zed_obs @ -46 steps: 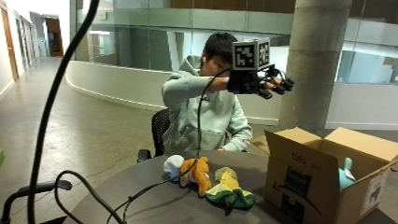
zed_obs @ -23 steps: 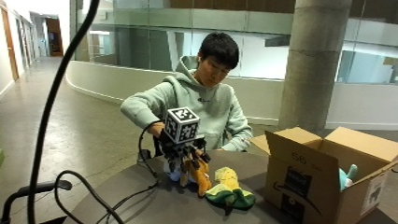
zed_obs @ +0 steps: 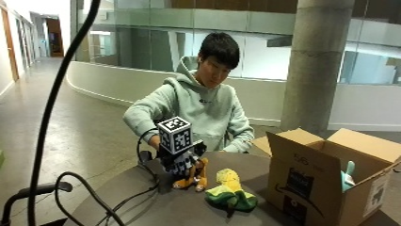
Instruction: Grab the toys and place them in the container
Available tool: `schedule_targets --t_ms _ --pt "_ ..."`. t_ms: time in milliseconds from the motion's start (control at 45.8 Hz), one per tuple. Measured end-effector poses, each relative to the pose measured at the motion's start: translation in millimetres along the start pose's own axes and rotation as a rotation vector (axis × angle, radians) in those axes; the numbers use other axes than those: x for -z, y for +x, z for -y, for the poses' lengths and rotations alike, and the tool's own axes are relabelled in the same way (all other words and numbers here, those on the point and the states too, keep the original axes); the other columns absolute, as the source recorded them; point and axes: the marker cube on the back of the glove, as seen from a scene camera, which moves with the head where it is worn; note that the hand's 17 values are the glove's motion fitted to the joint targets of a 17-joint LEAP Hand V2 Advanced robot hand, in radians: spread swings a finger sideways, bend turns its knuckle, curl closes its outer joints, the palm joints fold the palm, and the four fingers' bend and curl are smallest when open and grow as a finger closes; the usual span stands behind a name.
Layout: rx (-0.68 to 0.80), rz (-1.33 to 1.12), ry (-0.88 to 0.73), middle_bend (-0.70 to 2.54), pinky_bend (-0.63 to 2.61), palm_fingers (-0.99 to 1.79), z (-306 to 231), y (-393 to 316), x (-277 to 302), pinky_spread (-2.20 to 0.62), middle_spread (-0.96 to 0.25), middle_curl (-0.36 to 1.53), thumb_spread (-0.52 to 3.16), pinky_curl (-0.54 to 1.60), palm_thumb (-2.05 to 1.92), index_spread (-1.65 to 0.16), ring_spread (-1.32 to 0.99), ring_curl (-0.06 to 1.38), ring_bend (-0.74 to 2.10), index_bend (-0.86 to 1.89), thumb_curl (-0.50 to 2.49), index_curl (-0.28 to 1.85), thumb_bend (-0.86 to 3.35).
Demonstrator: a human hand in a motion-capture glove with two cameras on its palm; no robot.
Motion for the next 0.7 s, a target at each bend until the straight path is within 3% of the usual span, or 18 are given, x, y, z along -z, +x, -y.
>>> schedule_targets --t_ms 218,327,524,699 --pt "0.047 -0.001 -0.220 0.87 0.97 1.14 -6 -51 60 -0.37 -0.22 0.55 1.09 0.40 0.68 -0.29 -0.25 0.56 1.31 0.23 0.60 0.05 0.20" --pt "0.073 -0.025 -0.247 0.91 0.94 1.16 -17 -93 104 -0.38 -0.25 0.59 0.99 0.40 0.69 -0.29 -0.26 0.55 1.29 0.30 0.66 0.06 0.18" --pt "0.134 0.003 -0.082 0.94 0.95 1.14 38 -140 203 -0.39 -0.28 0.65 0.87 0.42 0.69 -0.29 -0.28 0.54 1.29 0.40 0.74 0.08 0.16" --pt "0.210 0.149 0.178 0.95 0.95 1.13 90 -197 246 -0.39 -0.29 0.69 0.79 0.43 0.69 -0.29 -0.28 0.54 1.30 0.45 0.81 0.09 0.15"
